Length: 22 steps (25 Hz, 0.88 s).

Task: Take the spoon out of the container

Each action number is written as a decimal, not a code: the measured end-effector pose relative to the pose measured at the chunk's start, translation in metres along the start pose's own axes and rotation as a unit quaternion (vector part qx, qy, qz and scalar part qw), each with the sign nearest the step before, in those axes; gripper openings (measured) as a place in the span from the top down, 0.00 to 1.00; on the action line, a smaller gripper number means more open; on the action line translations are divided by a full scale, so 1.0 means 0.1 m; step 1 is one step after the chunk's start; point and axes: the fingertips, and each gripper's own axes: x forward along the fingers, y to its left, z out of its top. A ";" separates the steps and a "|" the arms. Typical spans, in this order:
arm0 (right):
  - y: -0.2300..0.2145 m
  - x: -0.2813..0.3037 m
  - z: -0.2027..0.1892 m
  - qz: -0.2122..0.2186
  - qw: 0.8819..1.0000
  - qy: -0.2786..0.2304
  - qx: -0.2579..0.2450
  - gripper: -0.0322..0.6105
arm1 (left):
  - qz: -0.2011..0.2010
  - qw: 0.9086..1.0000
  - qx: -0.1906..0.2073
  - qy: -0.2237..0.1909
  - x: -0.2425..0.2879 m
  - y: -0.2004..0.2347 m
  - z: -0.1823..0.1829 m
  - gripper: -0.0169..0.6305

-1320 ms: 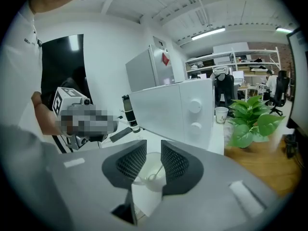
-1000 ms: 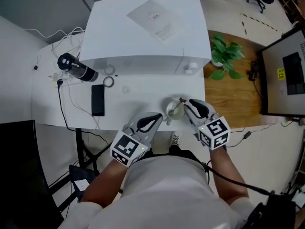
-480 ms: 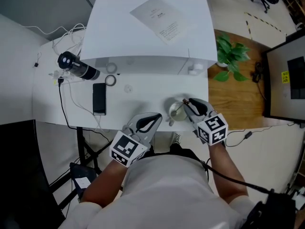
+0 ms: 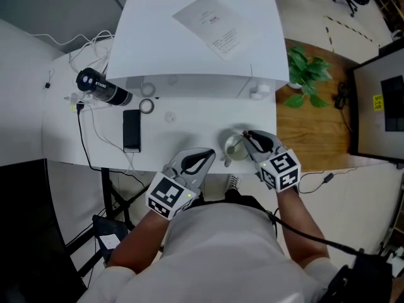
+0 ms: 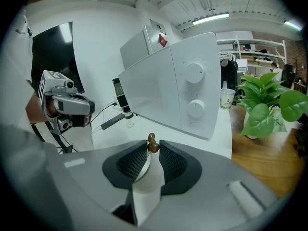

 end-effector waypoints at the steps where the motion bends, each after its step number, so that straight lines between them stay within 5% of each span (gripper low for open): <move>1: 0.00 0.00 0.00 0.000 1.000 0.000 -0.001 0.82 | -0.001 1.000 0.000 -0.001 0.00 0.00 0.01 0.97; 22: 0.21 -0.35 0.35 -0.017 0.998 -0.053 -0.027 0.87 | 0.002 1.000 0.021 -0.020 -0.17 -0.11 0.14 0.97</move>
